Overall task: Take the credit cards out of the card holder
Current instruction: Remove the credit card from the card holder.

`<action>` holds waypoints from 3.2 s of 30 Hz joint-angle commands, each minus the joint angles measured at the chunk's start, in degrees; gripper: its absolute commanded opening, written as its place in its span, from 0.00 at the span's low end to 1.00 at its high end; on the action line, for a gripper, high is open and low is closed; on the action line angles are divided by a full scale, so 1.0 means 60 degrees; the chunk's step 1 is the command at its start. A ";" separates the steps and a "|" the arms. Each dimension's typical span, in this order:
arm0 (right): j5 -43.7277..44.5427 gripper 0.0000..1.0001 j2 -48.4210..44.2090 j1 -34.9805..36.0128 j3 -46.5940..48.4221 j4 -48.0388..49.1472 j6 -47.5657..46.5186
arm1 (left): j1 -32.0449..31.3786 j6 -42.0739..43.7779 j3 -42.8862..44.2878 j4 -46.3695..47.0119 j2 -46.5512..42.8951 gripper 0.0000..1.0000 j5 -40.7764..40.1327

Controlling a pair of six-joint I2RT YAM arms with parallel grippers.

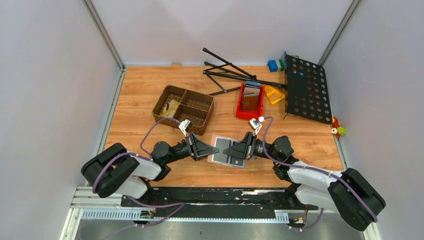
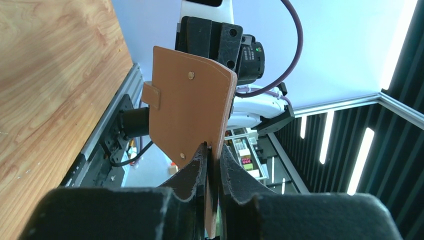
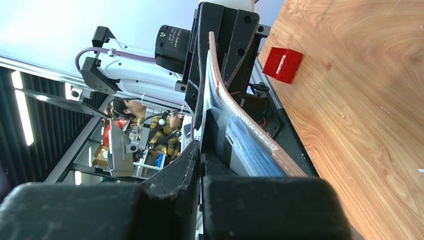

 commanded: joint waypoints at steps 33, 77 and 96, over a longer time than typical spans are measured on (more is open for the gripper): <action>-0.0198 0.07 -0.0687 -0.0292 -0.0475 0.0577 0.0023 | 0.0196 0.0329 -0.0057 0.0145 -0.0181 0.05 -0.0023; 0.0336 0.00 0.2451 -0.0527 0.0076 -0.2922 -0.2610 | 0.0184 0.2629 0.0040 0.1007 0.4610 0.02 -0.0061; -0.0149 0.00 0.2410 -0.1167 -0.0116 -0.3309 -0.2856 | 0.0198 0.2308 -0.0070 0.1012 0.3493 0.01 -0.0075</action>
